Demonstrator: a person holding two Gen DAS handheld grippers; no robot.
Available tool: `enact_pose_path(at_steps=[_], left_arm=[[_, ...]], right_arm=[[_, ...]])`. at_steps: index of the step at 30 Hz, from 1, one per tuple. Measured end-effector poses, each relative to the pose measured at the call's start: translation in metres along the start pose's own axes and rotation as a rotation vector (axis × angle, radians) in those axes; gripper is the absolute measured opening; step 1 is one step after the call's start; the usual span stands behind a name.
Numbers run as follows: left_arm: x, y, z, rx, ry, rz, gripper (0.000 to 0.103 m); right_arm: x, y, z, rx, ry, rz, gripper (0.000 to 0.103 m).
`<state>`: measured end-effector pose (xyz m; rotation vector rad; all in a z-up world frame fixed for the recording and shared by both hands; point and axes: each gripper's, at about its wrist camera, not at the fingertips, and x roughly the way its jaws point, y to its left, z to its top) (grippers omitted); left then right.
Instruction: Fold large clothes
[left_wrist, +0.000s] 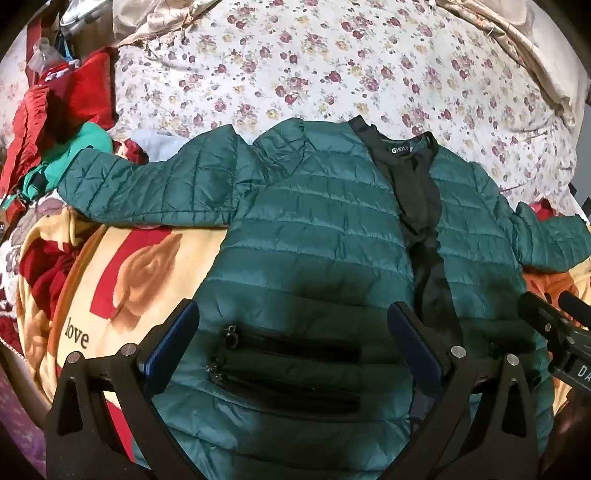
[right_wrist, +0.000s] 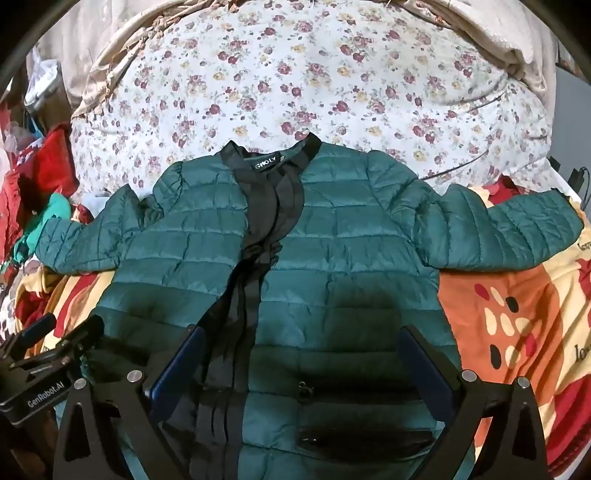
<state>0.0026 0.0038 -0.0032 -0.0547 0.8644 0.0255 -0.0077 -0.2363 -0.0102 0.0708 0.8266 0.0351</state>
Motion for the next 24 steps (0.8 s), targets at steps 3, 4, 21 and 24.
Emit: enact_pose_path(at_steps=[3, 4, 21, 24], left_arm=[[0.001, -0.001, -0.001, 0.005, -0.003, 0.003, 0.102], [0.001, -0.001, -0.001, 0.007, -0.004, 0.004, 0.102], [0.011, -0.002, 0.001, 0.012, 0.028, 0.01, 0.102], [0.013, -0.003, 0.002, 0.012, 0.032, 0.006, 0.102]], right_arm=[[-0.005, 0.016, -0.003, -0.016, 0.014, -0.027, 0.103], [-0.005, 0.017, -0.003, -0.016, 0.021, -0.025, 0.103], [0.007, 0.02, 0.002, -0.012, 0.019, -0.011, 0.103], [0.009, 0.02, 0.003, -0.015, 0.024, -0.013, 0.103]])
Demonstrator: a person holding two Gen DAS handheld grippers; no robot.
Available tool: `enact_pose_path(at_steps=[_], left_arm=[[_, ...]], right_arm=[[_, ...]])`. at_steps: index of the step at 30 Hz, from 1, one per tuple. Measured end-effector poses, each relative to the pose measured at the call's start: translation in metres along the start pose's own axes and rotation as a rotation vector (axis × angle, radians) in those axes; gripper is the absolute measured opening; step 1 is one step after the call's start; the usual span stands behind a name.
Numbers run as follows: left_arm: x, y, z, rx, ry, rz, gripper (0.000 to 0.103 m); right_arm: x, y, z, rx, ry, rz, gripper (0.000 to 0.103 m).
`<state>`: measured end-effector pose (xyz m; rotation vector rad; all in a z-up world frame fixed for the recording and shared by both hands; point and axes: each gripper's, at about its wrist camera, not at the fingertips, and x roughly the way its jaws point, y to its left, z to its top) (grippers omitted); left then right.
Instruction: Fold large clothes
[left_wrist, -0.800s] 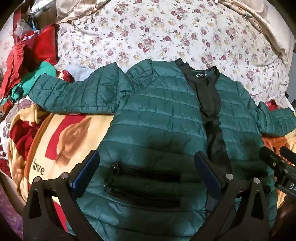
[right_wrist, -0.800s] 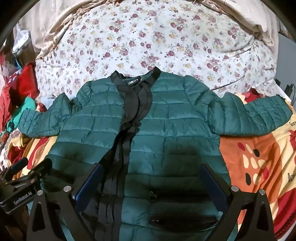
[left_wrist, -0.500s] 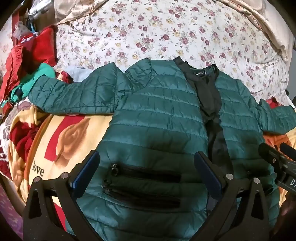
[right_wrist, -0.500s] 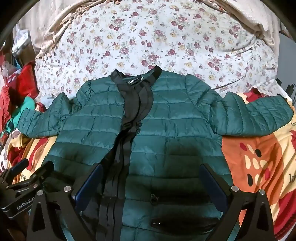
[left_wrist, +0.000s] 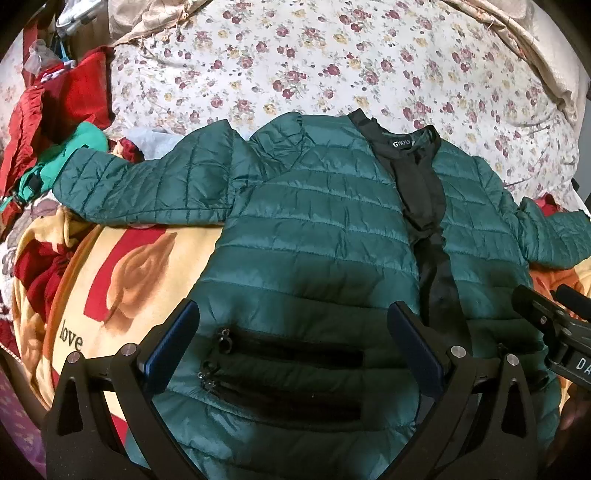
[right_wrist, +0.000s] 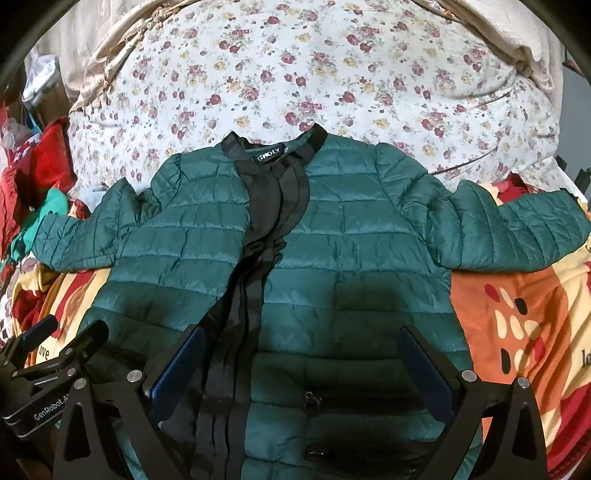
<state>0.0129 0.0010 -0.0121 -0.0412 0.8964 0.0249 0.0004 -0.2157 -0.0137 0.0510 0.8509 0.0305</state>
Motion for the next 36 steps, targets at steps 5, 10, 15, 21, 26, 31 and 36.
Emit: enact_pose_path(at_steps=[5, 10, 15, 21, 26, 31, 36], left_arm=[[0.004, -0.001, 0.0, 0.01, -0.008, -0.004, 0.102], [0.007, -0.004, 0.0, 0.02, -0.017, -0.018, 0.102], [0.01, -0.005, 0.003, 0.015, -0.013, -0.027, 0.101], [0.015, -0.005, 0.007, 0.017, -0.019, -0.01, 0.101], [0.019, -0.005, 0.008, 0.021, -0.018, 0.001, 0.101], [0.022, -0.003, 0.012, 0.006, -0.015, 0.002, 0.101], [0.025, 0.001, 0.016, -0.007, -0.018, 0.015, 0.101]], right_arm=[[0.005, 0.001, 0.002, 0.001, 0.008, 0.002, 0.103], [0.009, 0.001, 0.004, -0.002, 0.027, 0.002, 0.103], [0.013, 0.002, 0.006, -0.002, 0.022, 0.002, 0.103], [0.02, 0.002, 0.009, -0.001, 0.03, 0.003, 0.103], [0.023, 0.003, 0.011, -0.003, 0.038, 0.005, 0.103], [0.028, 0.002, 0.012, 0.0, 0.047, 0.006, 0.103], [0.033, 0.002, 0.015, -0.001, 0.051, 0.004, 0.103]])
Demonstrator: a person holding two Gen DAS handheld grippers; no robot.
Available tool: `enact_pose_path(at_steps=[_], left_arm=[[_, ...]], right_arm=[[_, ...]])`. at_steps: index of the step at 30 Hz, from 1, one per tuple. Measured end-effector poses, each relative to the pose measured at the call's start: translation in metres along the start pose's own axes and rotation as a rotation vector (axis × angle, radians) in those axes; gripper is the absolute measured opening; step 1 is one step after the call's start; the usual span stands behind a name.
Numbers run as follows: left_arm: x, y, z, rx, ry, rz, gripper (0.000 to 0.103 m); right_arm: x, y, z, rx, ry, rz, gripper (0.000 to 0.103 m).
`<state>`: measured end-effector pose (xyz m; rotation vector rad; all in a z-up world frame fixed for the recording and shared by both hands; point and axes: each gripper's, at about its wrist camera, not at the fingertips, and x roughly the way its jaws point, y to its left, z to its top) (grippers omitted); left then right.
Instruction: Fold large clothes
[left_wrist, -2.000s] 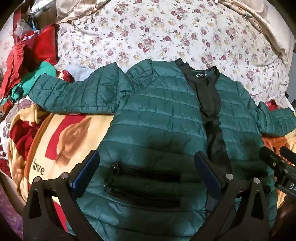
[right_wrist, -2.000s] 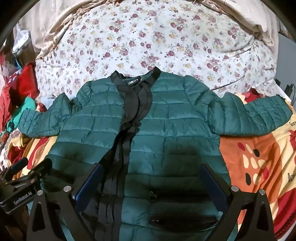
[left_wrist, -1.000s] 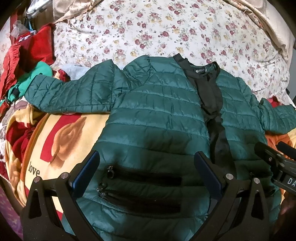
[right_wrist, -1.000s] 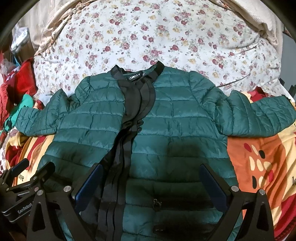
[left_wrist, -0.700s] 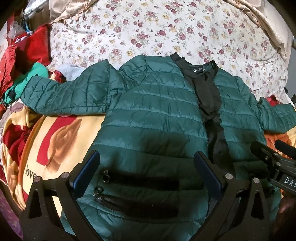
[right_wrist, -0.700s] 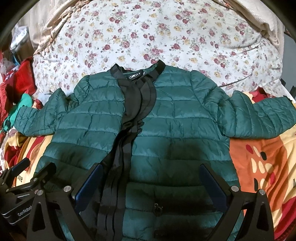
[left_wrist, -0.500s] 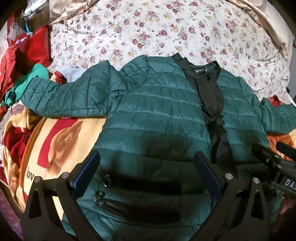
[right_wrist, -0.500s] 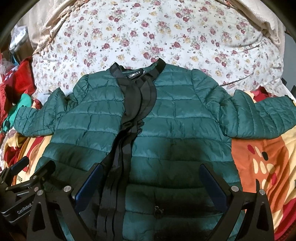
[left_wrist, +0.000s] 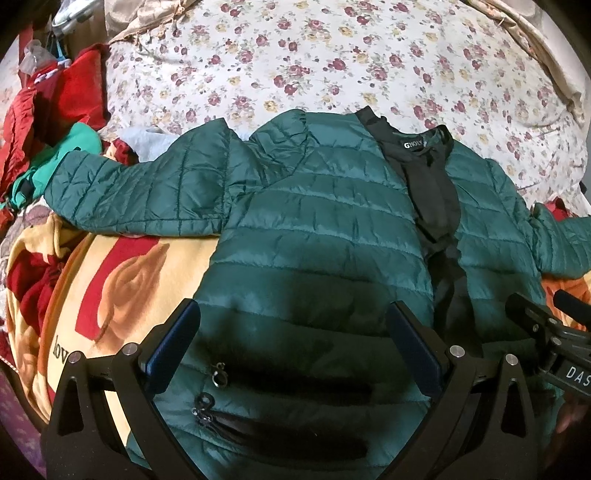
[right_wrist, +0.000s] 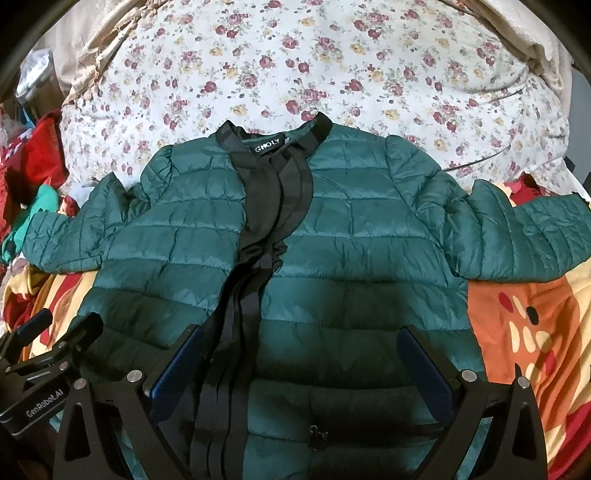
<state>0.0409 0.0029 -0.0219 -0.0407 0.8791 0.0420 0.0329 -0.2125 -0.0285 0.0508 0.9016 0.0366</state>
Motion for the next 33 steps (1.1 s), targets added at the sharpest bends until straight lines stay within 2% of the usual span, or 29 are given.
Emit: enact_pose_path(at_steps=[15, 33], left_arm=[[0.01, 0.005, 0.011, -0.019, -0.006, 0.02, 0.101], [0.026, 0.009, 0.019, -0.035, 0.025, 0.028, 0.101]], right_arm=[[0.015, 0.007, 0.01, -0.018, 0.009, 0.0, 0.103], [0.026, 0.017, 0.024, -0.055, 0.003, -0.026, 0.103]])
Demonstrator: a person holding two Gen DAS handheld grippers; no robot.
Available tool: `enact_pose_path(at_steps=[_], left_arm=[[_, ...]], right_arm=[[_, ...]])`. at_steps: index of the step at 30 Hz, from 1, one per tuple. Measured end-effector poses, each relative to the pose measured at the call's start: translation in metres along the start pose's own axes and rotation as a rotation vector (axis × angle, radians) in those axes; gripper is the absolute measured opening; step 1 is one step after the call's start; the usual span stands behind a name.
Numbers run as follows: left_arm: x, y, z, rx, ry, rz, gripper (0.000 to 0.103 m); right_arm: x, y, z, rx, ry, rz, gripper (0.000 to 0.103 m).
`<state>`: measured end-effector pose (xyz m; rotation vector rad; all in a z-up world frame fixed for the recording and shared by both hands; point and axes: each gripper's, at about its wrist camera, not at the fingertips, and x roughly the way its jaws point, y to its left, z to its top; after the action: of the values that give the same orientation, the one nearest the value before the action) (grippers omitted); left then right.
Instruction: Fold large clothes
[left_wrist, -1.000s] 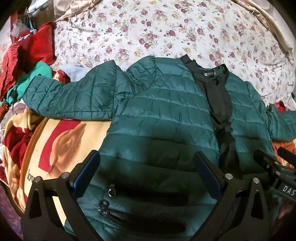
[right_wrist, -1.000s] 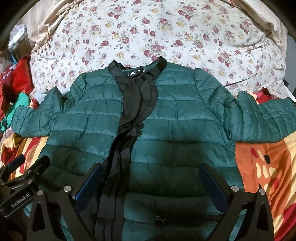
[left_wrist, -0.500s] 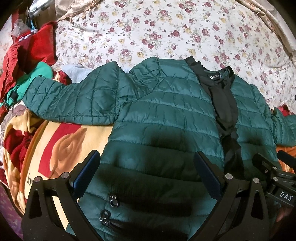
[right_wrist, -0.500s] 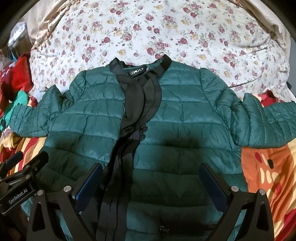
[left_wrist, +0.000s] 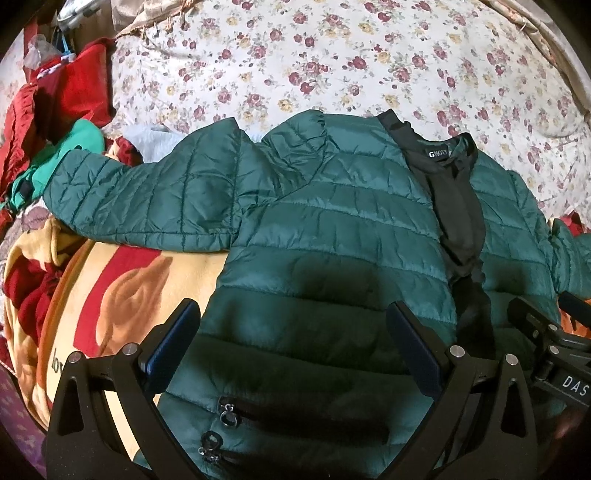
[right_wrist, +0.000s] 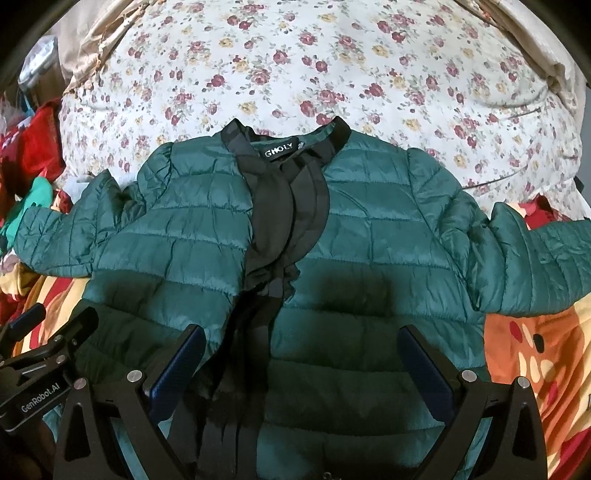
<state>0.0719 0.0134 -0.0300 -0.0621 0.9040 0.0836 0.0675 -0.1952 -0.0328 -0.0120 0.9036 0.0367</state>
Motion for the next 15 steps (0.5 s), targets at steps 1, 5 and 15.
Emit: enact_pose_path(at_steps=[1, 5, 15], left_arm=[[0.0006, -0.0001, 0.0005, -0.001, 0.001, 0.0, 0.101], [0.0019, -0.0013, 0.0018, 0.003, 0.003, 0.005, 0.101], [0.0074, -0.0003, 0.0058, -0.002, 0.007, 0.009, 0.101]], right_arm=[[0.0009, 0.0004, 0.0006, -0.002, 0.001, 0.0, 0.103], [0.0043, -0.0006, 0.0019, -0.008, 0.005, -0.009, 0.103], [0.0107, 0.0002, 0.0084, -0.015, 0.009, -0.018, 0.103]])
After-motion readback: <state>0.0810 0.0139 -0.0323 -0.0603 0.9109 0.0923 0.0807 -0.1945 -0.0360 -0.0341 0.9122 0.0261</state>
